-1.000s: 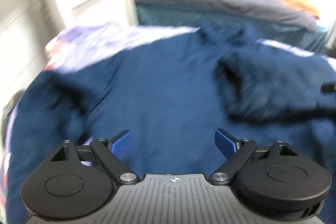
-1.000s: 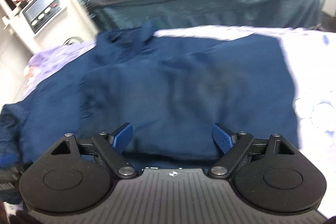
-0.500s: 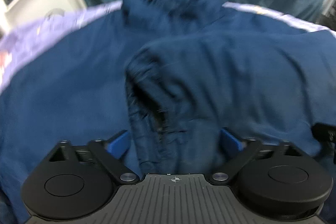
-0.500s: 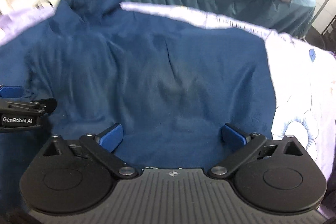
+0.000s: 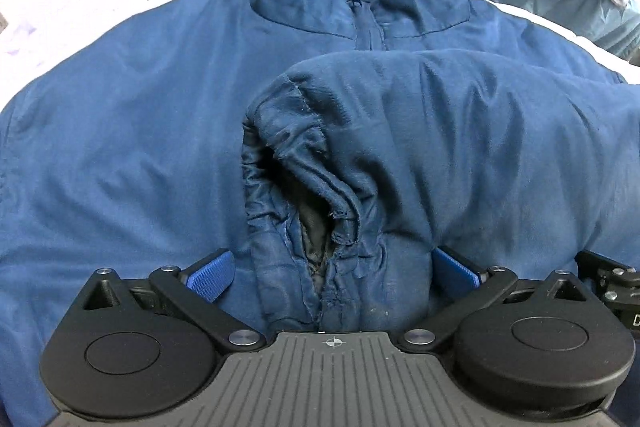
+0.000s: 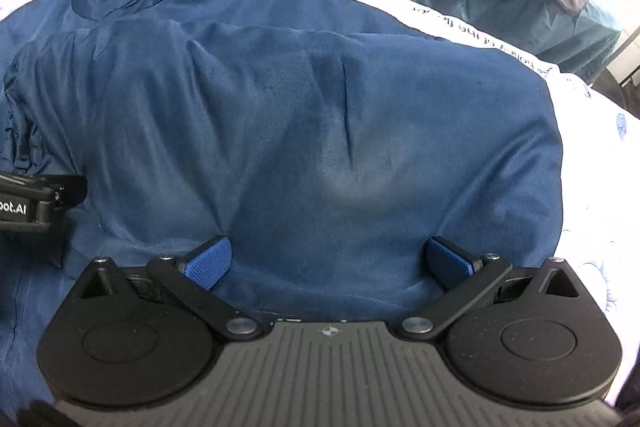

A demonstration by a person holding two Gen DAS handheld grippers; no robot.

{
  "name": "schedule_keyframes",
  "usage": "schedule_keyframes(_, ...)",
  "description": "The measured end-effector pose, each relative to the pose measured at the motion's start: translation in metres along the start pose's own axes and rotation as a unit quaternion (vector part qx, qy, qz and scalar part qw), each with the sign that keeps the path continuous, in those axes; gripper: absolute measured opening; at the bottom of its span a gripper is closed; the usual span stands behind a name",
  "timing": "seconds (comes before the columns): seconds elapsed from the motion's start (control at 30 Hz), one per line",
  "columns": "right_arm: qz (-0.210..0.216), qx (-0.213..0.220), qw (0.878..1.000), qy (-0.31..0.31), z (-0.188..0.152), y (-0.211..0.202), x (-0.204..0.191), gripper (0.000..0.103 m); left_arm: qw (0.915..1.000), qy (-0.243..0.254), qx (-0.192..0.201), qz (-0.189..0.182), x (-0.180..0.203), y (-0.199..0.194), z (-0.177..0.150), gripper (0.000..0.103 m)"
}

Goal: Fold large clothes

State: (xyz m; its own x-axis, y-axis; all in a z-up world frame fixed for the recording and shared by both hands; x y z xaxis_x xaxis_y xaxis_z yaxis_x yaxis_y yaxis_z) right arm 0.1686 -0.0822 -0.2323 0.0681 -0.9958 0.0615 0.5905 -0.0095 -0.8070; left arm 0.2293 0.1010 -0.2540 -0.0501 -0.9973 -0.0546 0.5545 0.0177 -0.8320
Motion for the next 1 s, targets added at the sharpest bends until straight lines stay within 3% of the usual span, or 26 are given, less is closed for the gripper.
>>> schedule_keyframes(0.3,0.004,0.006,1.0,0.008,0.0,-0.004,0.003,0.103,0.9999,-0.008,0.01,-0.008,-0.007,-0.014,-0.011,0.103)
schedule_keyframes(0.43,0.0,0.006,1.0,0.023,0.006,-0.019,0.004,0.102,0.9993,-0.034,0.006,-0.011,-0.016,-0.034,-0.012,0.103)
schedule_keyframes(0.6,0.033,0.028,0.996,0.074,0.006,-0.063,0.002,0.1,0.9968,-0.054,0.059,-0.011,-0.047,-0.09,-0.026,0.103)
schedule_keyframes(0.7,0.061,0.032,0.994,0.086,-0.003,-0.089,-0.002,0.1,0.9936,-0.079,0.08,0.013,-0.083,-0.125,-0.052,0.103)
schedule_keyframes(0.8,0.078,0.035,0.992,0.091,-0.02,-0.115,-0.003,0.1,0.9882,-0.11,0.088,0.06,-0.133,-0.155,-0.09,0.103)
schedule_keyframes(0.87,0.085,0.024,0.992,0.089,-0.037,-0.129,-0.003,0.1,0.9814,-0.139,0.086,0.101,-0.168,-0.174,-0.119,0.103)
schedule_keyframes(1.0,0.081,0.007,0.993,0.088,-0.064,-0.146,-0.003,0.1,0.9594,-0.216,0.078,0.164,-0.24,-0.213,-0.176,0.103)
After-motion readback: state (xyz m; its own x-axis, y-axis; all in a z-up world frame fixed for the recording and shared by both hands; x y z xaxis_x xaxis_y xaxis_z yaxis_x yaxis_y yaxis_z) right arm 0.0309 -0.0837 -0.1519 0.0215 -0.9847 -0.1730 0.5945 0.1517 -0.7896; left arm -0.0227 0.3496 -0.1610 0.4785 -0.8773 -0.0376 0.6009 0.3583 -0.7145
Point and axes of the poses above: each gripper's, at about its wrist camera, not at the fingertips, and y roughly the way its jaws point, x to its right, z to its top, the point moved 7 cm from there along y, roughly the way its jaws point, and after that the axes turned 12 degrees about x, right-handed, at the moved point
